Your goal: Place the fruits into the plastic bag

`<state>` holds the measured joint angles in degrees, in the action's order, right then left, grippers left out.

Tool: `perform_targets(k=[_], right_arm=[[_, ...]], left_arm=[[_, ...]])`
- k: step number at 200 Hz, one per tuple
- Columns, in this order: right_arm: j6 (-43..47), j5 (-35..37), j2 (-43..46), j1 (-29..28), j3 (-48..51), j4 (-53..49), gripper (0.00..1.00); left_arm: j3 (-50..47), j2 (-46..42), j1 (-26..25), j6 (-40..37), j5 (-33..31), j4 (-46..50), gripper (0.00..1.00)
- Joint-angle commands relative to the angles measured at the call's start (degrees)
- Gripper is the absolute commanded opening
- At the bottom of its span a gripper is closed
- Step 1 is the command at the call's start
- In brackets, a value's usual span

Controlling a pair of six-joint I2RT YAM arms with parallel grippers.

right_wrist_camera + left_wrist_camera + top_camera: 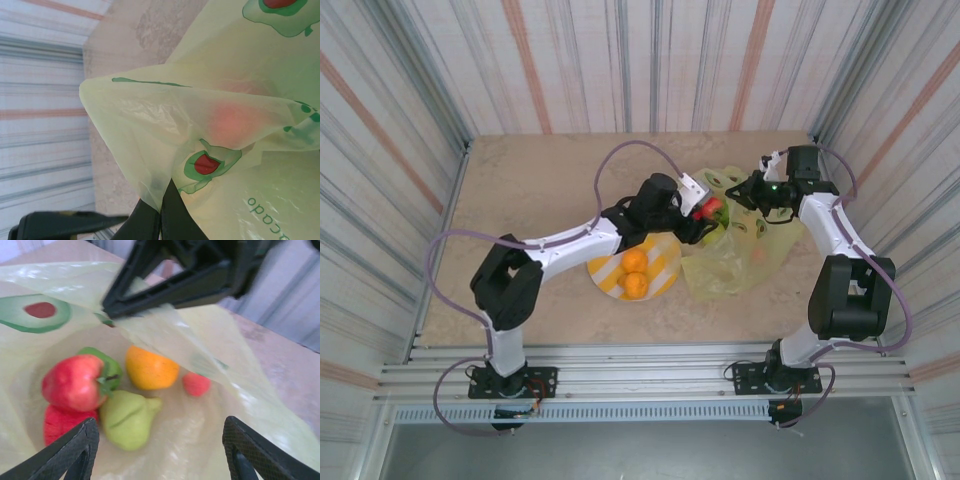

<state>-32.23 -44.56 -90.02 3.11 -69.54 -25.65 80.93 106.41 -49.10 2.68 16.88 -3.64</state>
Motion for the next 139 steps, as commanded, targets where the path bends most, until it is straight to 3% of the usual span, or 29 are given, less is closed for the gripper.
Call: perform_targets(k=[1, 37, 69, 84, 116, 139], right_arm=[[1.9, 0.5, -0.9, 0.4, 0.5, 0.2, 0.0], [2.2, 0.4, -0.8, 0.4, 1.0, 0.6, 0.0], [1.9, 0.0, -1.0, 0.5, 1.2, 1.2, 0.0], [1.9, -0.2, -0.9, 0.6, 1.2, 1.2, 0.0], [1.9, -0.2, -1.0, 0.6, 1.4, 1.5, 0.0], [1.8, -0.4, -1.4, 0.6, 1.4, 1.9, 0.0]], left_arm=[[-2.3, -4.8, 0.3, 1.8, 9.4, 1.3, 0.7], [-9.8, -12.3, 0.8, 4.7, 15.2, 1.3, 0.75], [-19.1, -20.7, 1.9, 6.9, 16.3, 0.3, 0.79], [-22.3, -24.5, 2.0, 6.8, 11.5, 4.7, 0.8], [-29.9, -32.8, 2.2, 11.5, -5.4, 16.7, 0.83], [-33.8, -36.1, 2.2, 16.4, -10.4, 22.4, 0.87]])
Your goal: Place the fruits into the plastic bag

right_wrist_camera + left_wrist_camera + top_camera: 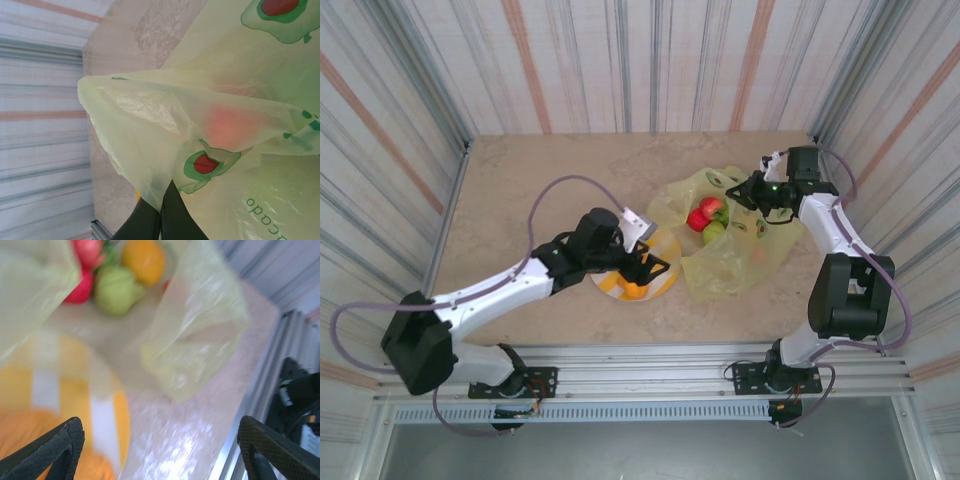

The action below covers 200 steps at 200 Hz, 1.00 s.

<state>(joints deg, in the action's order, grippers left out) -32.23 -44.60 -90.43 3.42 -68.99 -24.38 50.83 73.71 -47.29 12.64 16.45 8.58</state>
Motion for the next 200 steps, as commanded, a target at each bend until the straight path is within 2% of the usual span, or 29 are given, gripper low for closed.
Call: perform_targets(k=[1, 21, 57, 103, 149, 200], right_arm=[[1.8, -0.3, -1.0, 0.3, 0.9, 0.7, 0.0], [1.8, -0.2, -1.2, 0.2, 1.0, 0.7, 0.0], [1.8, 0.0, -0.8, 0.2, 1.2, 0.6, 0.0], [2.0, -0.2, -1.0, 0.3, 1.3, 0.7, 0.0], [1.8, -0.5, -1.2, 0.4, 1.6, 0.9, 0.0], [1.9, -0.4, -1.1, 0.4, 1.8, 0.9, 0.0]], left_arm=[[-3.8, -3.4, 0.4, 6.6, -10.0, 10.4, 0.87], [-4.8, -2.4, -0.4, 10.2, -9.3, 12.0, 0.89], [-4.4, 2.7, -3.4, 13.6, -14.0, 11.5, 0.94], [-1.6, 8.7, -4.4, 12.5, -16.6, 10.3, 0.96], [2.1, 13.6, -6.8, 10.4, -25.4, 14.5, 0.96], [3.5, 17.4, -6.9, 9.8, -25.9, 14.3, 0.98]])
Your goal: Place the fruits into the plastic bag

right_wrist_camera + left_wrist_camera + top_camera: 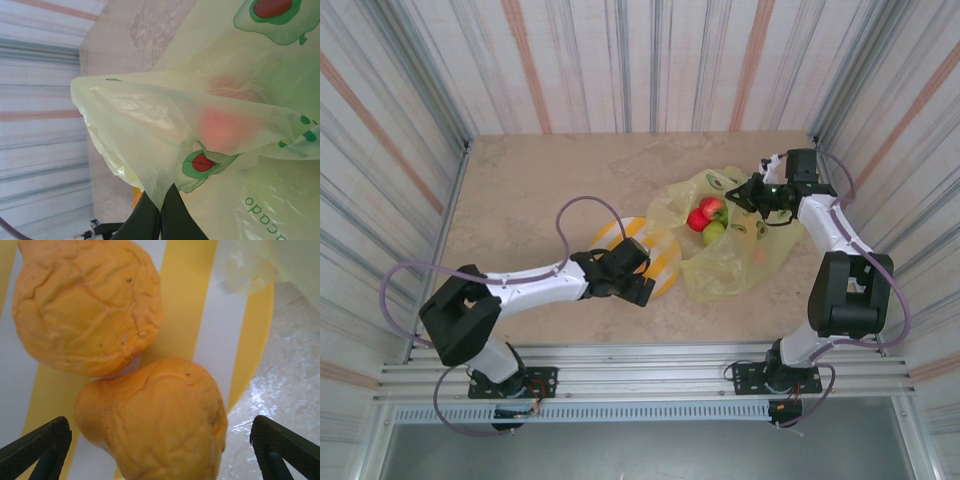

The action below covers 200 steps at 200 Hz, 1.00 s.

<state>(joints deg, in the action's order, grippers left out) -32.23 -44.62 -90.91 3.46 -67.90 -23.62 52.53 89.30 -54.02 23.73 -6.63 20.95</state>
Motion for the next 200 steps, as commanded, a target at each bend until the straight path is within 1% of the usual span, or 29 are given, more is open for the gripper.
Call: perform_targets(k=[1, 88, 160, 200], right_arm=[[1.9, -0.3, -0.6, 0.3, 0.8, 0.1, 0.0], [2.0, -0.3, -0.7, 0.3, 0.9, 0.1, 0.0], [2.0, -0.3, -0.8, 0.3, 0.9, 0.1, 0.0], [1.9, -0.4, -0.9, 0.4, 0.8, 0.1, 0.0]], left_arm=[[1.8, 1.9, -0.1, -1.3, -2.8, 1.9, 0.98], [3.1, 7.1, -0.1, -2.9, -3.1, 0.8, 0.97], [3.6, 7.8, -0.1, -2.8, -2.2, 1.1, 0.89], [2.8, 5.5, -0.1, -2.1, -2.1, 2.1, 0.85]])
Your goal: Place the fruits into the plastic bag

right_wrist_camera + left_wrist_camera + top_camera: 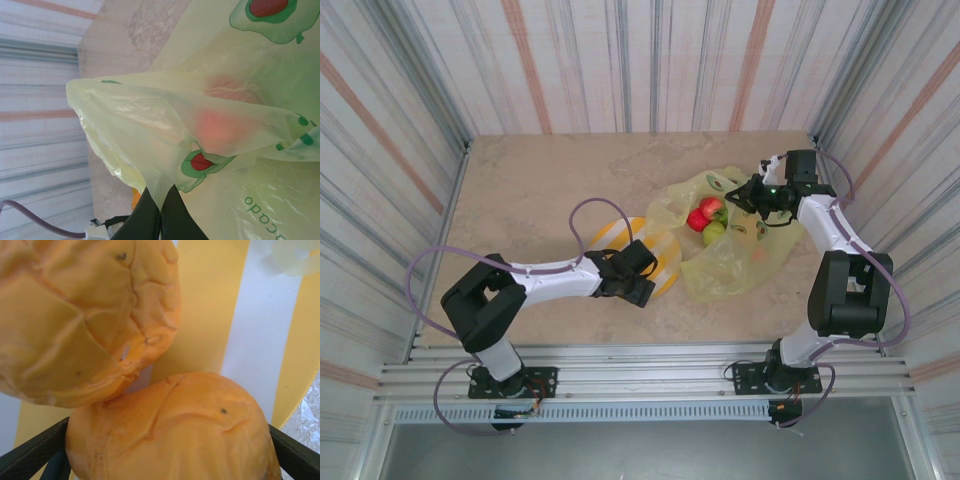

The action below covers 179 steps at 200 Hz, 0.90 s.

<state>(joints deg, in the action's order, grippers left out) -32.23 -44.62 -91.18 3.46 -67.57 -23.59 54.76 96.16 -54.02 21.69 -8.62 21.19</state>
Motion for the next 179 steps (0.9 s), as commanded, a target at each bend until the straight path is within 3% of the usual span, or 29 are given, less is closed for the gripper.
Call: perform_targets(k=[1, 48, 90, 129, 179], right_arm=[[1.9, -0.4, -0.7, 0.4, 0.5, 0.1, 0.0], [2.0, -0.3, -0.5, 0.3, 0.4, 0.1, 0.0], [1.8, -0.2, -0.2, 0.1, 0.2, 0.0, 0.0], [1.8, -0.1, 0.6, -0.2, 0.6, -0.5, 0.0], [1.9, 0.4, 2.3, -0.5, 0.3, -2.0, 0.0]], left_arm=[[0.5, -1.5, -0.1, -0.1, -0.1, 1.9, 0.85], [-2.3, -10.2, -1.7, 0.3, 0.7, 3.6, 0.84], [1.0, -16.0, -2.2, -3.5, 5.1, -2.1, 0.82], [15.2, -7.5, -0.3, -9.5, 7.2, -2.8, 0.81], [33.1, 7.9, 2.7, -13.4, 14.6, -3.3, 0.79]])
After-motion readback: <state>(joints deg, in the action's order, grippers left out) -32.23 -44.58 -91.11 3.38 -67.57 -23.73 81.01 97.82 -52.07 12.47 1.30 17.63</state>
